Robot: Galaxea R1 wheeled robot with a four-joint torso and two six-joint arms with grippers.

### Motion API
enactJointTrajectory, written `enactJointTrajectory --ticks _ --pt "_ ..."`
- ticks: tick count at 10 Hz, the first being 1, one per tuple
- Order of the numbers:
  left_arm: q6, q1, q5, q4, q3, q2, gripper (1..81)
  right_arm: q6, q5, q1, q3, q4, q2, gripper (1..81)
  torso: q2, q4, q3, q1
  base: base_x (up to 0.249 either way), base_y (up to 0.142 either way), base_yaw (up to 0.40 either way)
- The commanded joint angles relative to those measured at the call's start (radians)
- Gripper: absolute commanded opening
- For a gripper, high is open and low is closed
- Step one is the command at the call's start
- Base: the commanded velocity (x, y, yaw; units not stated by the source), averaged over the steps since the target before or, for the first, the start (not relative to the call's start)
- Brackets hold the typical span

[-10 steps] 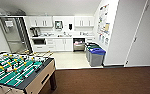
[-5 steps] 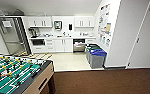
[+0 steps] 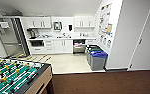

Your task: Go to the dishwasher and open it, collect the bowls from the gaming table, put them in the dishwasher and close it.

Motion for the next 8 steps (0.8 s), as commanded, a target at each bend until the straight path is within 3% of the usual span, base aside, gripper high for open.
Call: enactJointTrajectory --ticks 1,8 --pt "-0.004 -0.04 0.006 0.005 0.006 -0.024 1.0 -0.004 -0.024 0.037 0.007 -0.024 -0.006 1.0 0.0 0.0 0.0 0.001 0.202 0.0 0.0" --pt "-0.005 -0.038 -0.016 0.001 0.006 -0.028 1.0 -0.003 -0.026 0.041 0.007 -0.028 -0.006 1.0 0.0 0.0 0.0 0.001 0.217 0.0 0.0"
